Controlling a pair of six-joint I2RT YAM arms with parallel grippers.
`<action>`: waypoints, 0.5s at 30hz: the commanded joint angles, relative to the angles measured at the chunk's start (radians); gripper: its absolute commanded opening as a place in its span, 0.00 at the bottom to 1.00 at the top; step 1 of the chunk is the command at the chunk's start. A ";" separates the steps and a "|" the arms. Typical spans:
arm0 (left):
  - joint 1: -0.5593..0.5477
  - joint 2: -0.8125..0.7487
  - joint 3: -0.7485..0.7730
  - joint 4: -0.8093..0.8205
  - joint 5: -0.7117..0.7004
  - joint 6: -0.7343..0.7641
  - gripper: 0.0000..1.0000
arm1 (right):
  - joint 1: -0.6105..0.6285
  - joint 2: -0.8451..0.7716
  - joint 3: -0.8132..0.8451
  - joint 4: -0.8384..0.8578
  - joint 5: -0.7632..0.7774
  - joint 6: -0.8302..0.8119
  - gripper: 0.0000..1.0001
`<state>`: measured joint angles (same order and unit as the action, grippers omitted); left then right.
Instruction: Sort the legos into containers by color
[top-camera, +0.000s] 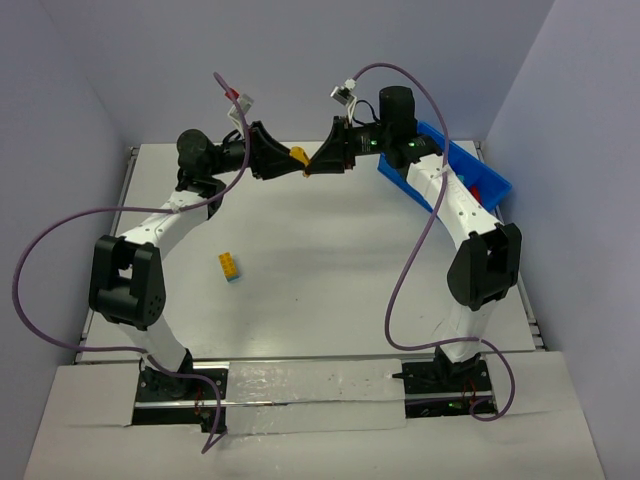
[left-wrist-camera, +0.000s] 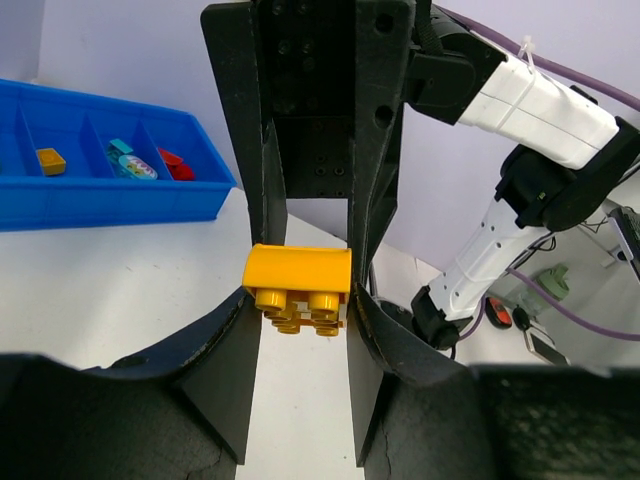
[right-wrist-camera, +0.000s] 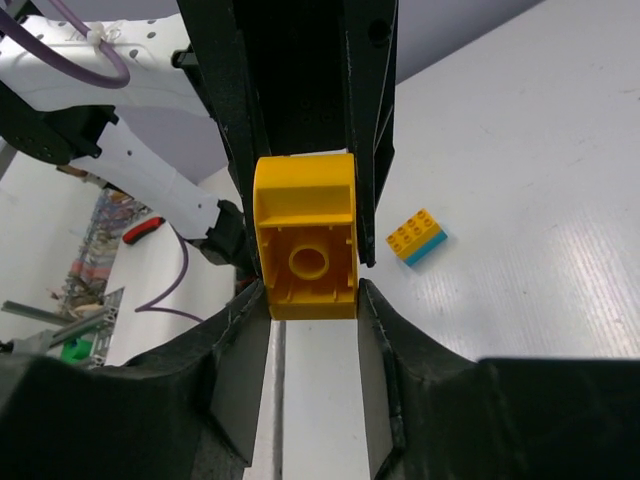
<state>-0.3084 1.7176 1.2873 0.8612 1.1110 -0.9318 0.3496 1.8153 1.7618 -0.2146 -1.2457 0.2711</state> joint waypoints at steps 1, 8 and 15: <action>-0.006 -0.013 0.039 0.035 -0.006 0.028 0.03 | 0.015 -0.016 0.053 -0.009 -0.004 -0.008 0.26; -0.004 -0.023 0.048 -0.069 -0.053 0.077 0.88 | 0.013 -0.028 0.061 -0.058 0.047 -0.047 0.00; 0.073 -0.074 0.050 -0.196 -0.117 0.168 0.99 | -0.076 -0.056 0.010 -0.096 0.100 -0.050 0.00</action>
<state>-0.2939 1.7153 1.2930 0.7492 1.0524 -0.8461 0.3373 1.8153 1.7744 -0.2856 -1.1925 0.2371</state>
